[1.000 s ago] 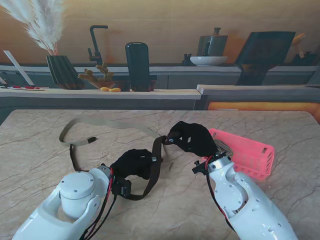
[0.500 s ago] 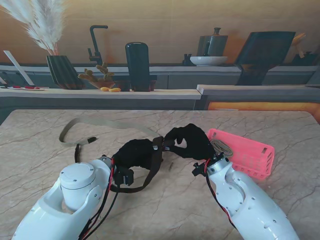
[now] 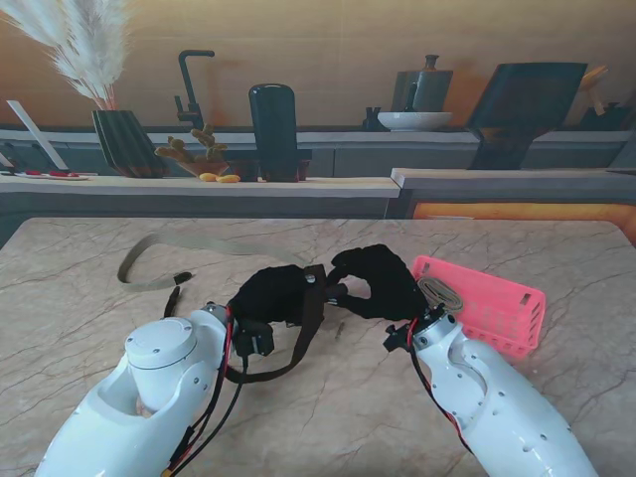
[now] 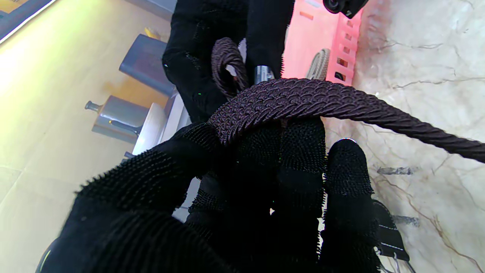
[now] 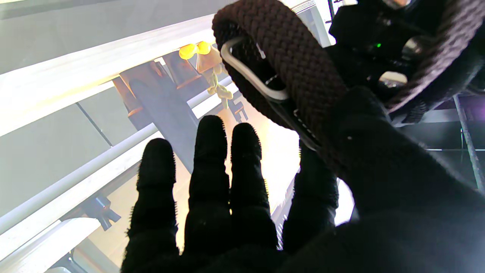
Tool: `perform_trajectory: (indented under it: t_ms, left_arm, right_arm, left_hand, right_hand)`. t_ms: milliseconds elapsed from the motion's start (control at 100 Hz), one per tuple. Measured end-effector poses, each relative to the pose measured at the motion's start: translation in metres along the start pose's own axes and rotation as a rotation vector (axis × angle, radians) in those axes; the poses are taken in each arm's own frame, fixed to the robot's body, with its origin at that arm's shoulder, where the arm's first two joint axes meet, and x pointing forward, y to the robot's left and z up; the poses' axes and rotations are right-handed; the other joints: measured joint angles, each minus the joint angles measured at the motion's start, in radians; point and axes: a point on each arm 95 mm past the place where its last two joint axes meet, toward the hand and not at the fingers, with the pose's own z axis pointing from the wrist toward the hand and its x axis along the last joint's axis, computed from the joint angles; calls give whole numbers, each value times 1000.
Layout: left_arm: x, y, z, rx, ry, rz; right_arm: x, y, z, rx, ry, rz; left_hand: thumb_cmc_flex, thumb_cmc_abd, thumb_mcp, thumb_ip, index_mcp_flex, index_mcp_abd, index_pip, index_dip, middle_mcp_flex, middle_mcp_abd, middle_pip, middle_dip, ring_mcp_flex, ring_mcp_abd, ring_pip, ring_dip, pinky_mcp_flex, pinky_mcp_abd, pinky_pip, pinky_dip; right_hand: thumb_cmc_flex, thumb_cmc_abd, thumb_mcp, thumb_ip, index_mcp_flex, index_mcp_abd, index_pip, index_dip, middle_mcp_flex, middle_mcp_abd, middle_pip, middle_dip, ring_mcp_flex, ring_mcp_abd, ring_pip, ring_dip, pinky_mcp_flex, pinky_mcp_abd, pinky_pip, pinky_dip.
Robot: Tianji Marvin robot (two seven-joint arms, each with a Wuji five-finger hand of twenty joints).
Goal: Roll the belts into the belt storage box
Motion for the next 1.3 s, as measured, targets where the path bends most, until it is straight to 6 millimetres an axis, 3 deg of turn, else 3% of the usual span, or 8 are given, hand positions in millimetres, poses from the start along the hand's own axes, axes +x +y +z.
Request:
perform_trajectory:
  t_ms: [220,680,890,1260,1300]
  left_arm:
    - [6,0,-2,-1,7,-18]
    - [10,2,-2,-26,-15,-69]
    - [10,5,-1,-41,-32,-67]
    - [6,5,3,-72,-60,-31]
    - [6,5,4,-70,-63,-12]
  right_arm:
    - [0,-6,1,37,1,11]
    - [-3,-17,6,71,-24,37]
    - [-4,-24,11,65,-84,62]
    - [-7,-34,15,63,-175,109]
    - [-8,-35,16,56,-193,123]
  left_hand:
    - [0,0,0,0,0,0,0,0,0,0,0,0,0,0,0,0,0,0,0,0]
    - [3,0,-14,0,0,0,0,-29,0,0,-1,-4,0,0,0,0,0,0,0,0]
    - [20,4,-47,0,-1,8,0,-77,0,0,-31,-24,0,0,-19,-5,0,0,0,0]
    - [31,5,-71,2,-6,8,-13,-106,-9,0,-82,-69,0,10,-44,-31,-13,0,0,1]
    - [31,5,-82,2,-4,-12,-14,-106,-9,0,-82,-69,0,11,-44,-38,-13,0,0,1]
  right_hand:
    - [-12,-1,10,0,0,-16,0,-10,-11,1,-51,-30,-21,-1,-112,-70,-13,3,-39,-19]
    - [-22,-2,21,0,0,-23,0,-22,-54,14,-90,-52,-62,-1,-147,-98,-27,13,-67,-39]
    - [-22,-2,22,0,0,-23,0,-33,-63,48,-91,-61,-62,7,-146,-98,-40,26,-70,-39]
    - [-21,-3,23,0,0,-23,1,-50,-44,50,-37,-48,-62,13,-33,-57,-40,26,-31,-39]
    - [-20,-5,23,0,0,-23,1,-50,-42,50,-30,-40,-62,16,-22,-48,-40,26,-24,-39]
